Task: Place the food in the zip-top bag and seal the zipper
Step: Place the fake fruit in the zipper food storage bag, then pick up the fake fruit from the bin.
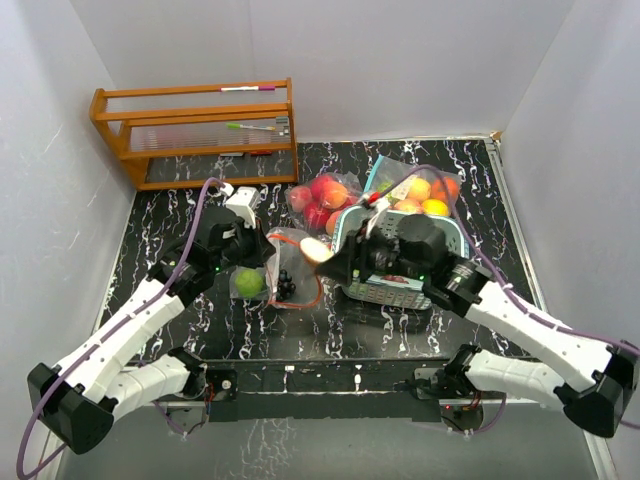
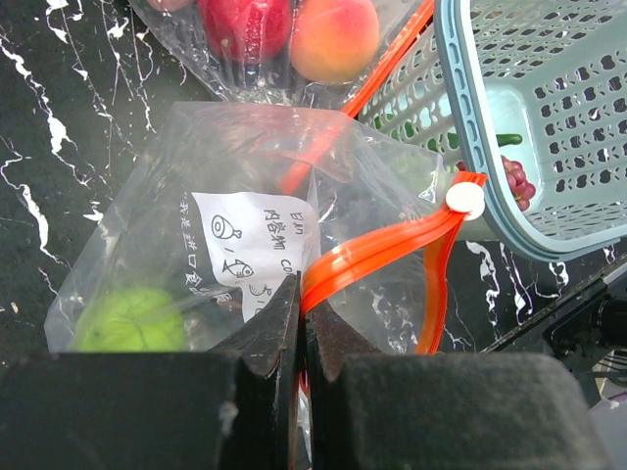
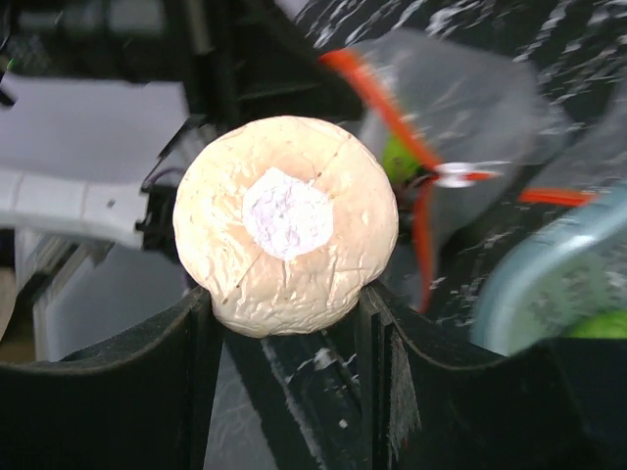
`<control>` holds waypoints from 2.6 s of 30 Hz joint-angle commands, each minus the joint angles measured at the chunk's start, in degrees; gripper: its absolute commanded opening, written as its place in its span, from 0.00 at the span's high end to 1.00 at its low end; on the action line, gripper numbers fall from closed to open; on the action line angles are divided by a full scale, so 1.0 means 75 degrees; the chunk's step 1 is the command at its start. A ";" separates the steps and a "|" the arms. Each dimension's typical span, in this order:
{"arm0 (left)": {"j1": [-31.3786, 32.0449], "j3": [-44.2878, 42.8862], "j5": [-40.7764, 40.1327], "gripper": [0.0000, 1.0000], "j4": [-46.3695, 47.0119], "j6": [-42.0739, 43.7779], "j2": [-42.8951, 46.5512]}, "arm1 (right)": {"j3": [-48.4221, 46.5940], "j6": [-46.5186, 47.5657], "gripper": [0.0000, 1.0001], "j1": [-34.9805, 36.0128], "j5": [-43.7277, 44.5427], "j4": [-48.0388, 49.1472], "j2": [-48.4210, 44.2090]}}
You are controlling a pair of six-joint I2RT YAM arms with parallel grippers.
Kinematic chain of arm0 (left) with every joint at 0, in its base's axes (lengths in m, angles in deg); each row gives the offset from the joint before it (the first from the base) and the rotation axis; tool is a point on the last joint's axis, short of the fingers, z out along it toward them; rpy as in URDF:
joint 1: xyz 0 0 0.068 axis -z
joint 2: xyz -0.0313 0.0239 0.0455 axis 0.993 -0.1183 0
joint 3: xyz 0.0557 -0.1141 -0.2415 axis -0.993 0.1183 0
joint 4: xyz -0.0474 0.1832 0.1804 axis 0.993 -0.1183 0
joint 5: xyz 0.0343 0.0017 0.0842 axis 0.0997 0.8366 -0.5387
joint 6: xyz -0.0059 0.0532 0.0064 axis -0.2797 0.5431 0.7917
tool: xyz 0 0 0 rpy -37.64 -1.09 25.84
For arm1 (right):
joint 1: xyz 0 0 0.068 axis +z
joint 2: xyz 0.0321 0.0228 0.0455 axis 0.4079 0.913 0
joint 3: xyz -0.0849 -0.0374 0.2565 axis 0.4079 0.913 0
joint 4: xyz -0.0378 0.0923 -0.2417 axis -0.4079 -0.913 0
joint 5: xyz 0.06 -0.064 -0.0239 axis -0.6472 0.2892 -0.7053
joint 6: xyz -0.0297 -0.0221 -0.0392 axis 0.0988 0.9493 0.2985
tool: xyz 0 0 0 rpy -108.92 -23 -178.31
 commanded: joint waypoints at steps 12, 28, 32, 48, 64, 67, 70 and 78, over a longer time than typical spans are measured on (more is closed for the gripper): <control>-0.0033 -0.0488 -0.0024 1.00 -0.0066 0.0080 0.0031 | 0.0388 0.0019 0.84 0.1510 0.1423 0.1782 0.1166; -0.0031 -0.0442 0.0033 1.00 -0.0171 0.0074 0.0197 | -0.0210 0.0124 0.07 0.1660 0.1787 0.1693 0.2677; -0.0035 -0.0388 0.0036 1.00 -0.0086 0.0032 0.0179 | -0.0211 0.0152 0.02 0.1659 0.1632 0.1713 0.2445; -0.0032 -0.0655 -0.0070 1.00 -0.0474 0.0153 0.0385 | -0.1268 -0.0168 0.02 0.1658 0.5951 -0.1595 0.0585; -0.0030 -0.0731 -0.0063 1.00 -0.0661 0.0249 0.0415 | -0.0359 -0.0888 0.09 -0.1398 0.5163 -0.3398 0.2039; -0.0029 -0.0744 -0.0133 1.00 -0.0684 0.0262 0.0476 | -0.0474 -0.1073 0.10 -0.1536 0.5342 -0.3874 0.2309; -0.0038 -0.0788 -0.0150 1.00 -0.0697 0.0262 0.0472 | -0.0430 -0.0910 0.11 -0.1757 0.4896 -0.4128 0.2365; -0.0039 -0.0698 -0.0050 1.00 -0.0380 0.0045 0.0533 | -0.0743 -0.0047 0.11 -0.2469 0.4160 -0.4930 0.3116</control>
